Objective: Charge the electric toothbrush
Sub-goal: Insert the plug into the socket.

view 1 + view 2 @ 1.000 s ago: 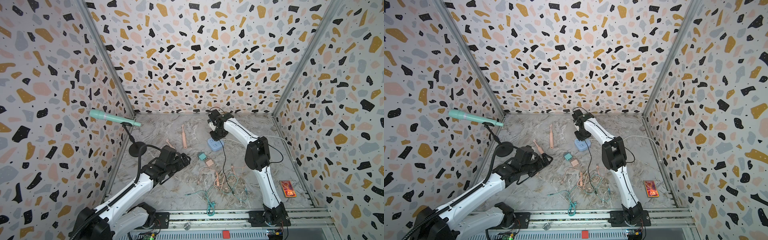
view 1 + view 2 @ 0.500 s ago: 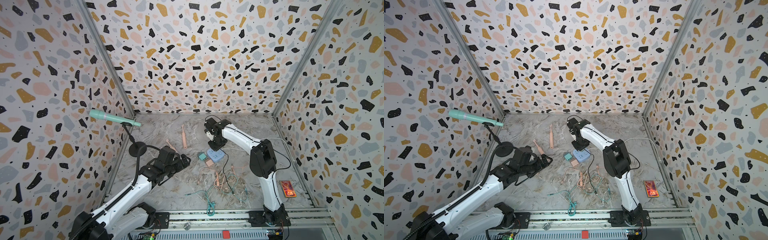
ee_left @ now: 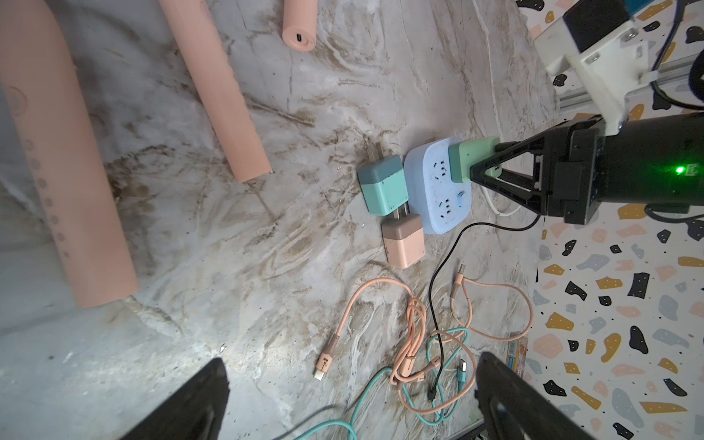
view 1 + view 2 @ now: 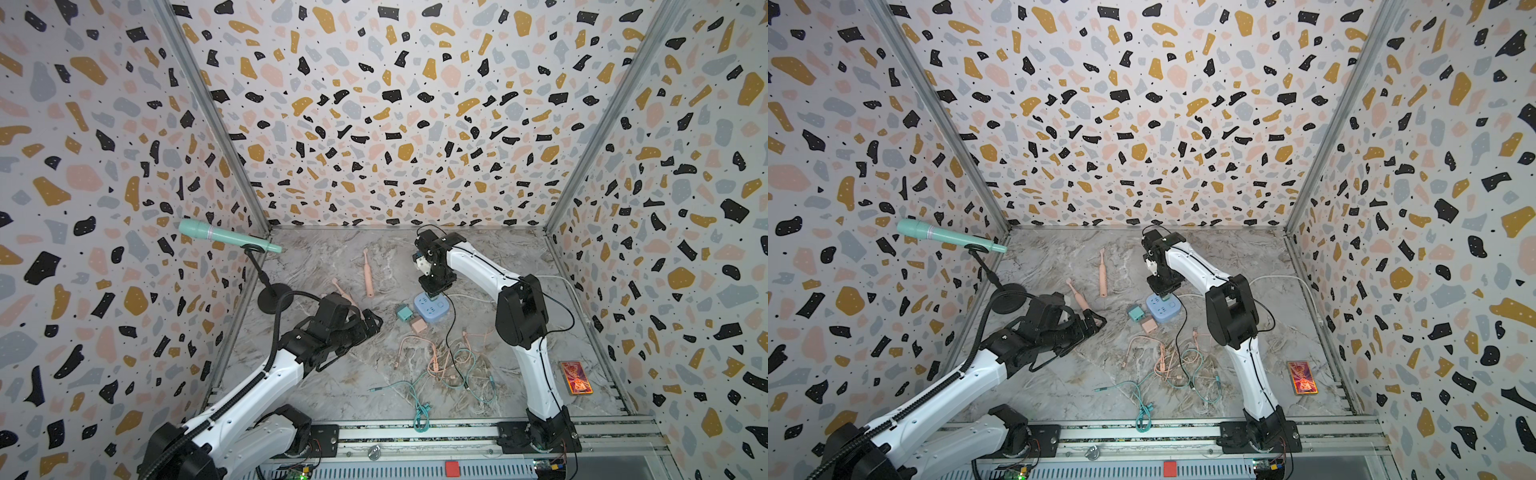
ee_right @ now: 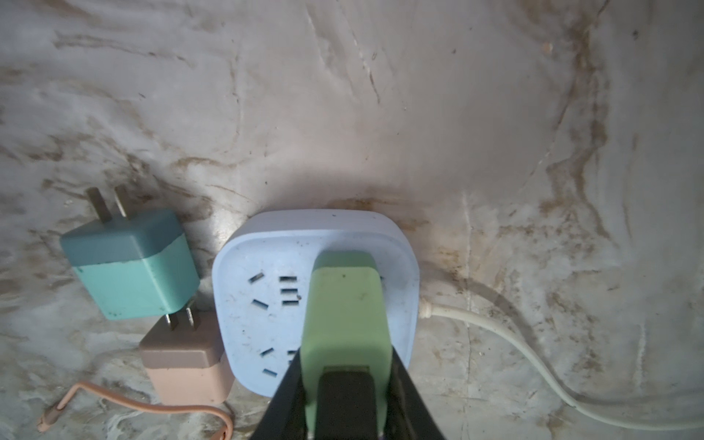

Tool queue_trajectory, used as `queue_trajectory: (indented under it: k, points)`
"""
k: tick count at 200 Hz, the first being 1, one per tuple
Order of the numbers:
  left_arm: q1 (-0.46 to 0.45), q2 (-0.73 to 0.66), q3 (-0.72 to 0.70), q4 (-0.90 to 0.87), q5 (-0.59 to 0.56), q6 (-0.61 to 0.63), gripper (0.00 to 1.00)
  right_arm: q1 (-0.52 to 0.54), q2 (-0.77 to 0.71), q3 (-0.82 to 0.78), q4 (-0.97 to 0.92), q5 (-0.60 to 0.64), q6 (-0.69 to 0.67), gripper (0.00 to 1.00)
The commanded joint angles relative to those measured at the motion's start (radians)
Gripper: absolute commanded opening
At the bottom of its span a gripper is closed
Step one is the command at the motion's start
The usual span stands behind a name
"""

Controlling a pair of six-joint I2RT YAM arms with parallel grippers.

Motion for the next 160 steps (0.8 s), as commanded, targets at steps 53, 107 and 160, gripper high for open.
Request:
queue_trajectory:
  k: [53,107,160]
  points:
    - [0.005,-0.006,0.012,-0.011,0.006,0.015,1.00,0.007,-0.043,0.076,-0.010,0.085,0.022,0.32]
    - [0.005,0.012,0.033,0.038,0.010,0.000,1.00,-0.009,-0.200,0.047,0.047,0.115,0.064,0.77]
    - [0.005,0.020,0.040,0.078,0.006,0.013,1.00,0.037,-0.507,-0.238,0.133,0.175,0.217,0.74]
